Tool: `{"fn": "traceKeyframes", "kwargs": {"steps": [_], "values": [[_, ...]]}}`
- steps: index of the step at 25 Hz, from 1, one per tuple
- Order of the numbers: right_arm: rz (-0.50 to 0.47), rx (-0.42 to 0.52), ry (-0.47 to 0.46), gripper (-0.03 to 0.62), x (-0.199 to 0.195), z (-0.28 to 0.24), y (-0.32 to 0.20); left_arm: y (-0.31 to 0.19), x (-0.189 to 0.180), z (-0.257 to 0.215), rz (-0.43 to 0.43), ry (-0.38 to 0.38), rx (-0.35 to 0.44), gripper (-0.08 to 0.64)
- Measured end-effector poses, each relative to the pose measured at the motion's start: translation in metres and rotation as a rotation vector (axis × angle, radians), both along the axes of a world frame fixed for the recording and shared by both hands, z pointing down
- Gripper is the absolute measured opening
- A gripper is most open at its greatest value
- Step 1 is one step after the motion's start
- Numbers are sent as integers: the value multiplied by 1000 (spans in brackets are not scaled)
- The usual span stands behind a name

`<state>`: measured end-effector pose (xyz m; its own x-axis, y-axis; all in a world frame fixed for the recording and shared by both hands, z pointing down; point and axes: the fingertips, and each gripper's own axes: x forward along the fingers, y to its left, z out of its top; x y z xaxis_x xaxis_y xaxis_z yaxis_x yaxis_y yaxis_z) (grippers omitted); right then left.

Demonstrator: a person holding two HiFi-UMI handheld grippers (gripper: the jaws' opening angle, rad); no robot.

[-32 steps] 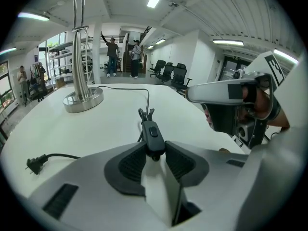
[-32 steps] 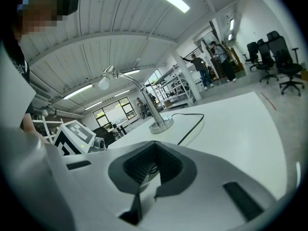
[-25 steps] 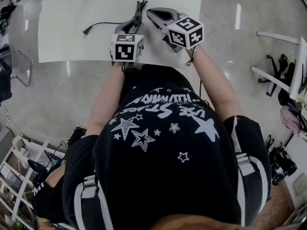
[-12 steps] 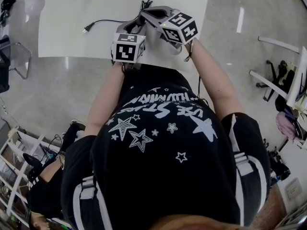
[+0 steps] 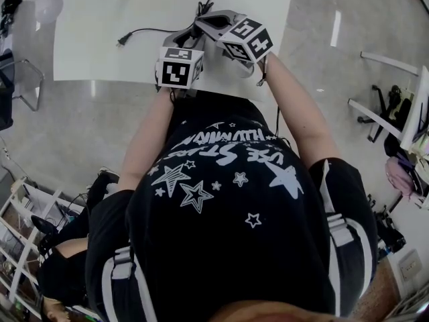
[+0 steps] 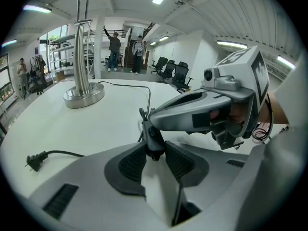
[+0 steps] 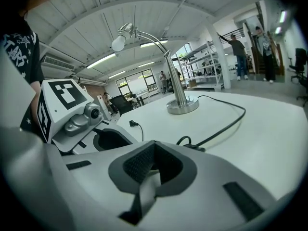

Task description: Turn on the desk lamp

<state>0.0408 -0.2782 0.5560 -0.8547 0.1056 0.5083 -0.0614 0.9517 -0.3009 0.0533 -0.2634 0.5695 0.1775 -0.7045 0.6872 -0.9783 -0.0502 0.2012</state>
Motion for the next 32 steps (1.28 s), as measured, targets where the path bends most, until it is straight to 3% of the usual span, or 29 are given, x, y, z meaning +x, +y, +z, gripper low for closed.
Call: {"fn": "traceKeyframes", "kwargs": {"steps": [4, 24, 32], "values": [[5, -20, 6, 5, 1, 0, 0, 1, 1, -1, 0, 1, -5, 141], [51, 75, 63, 5, 4, 5, 0, 3, 5, 1, 41, 30, -16, 143], [170, 36, -3, 5, 9, -18, -5, 12, -2, -10, 53, 24, 15, 143]]}}
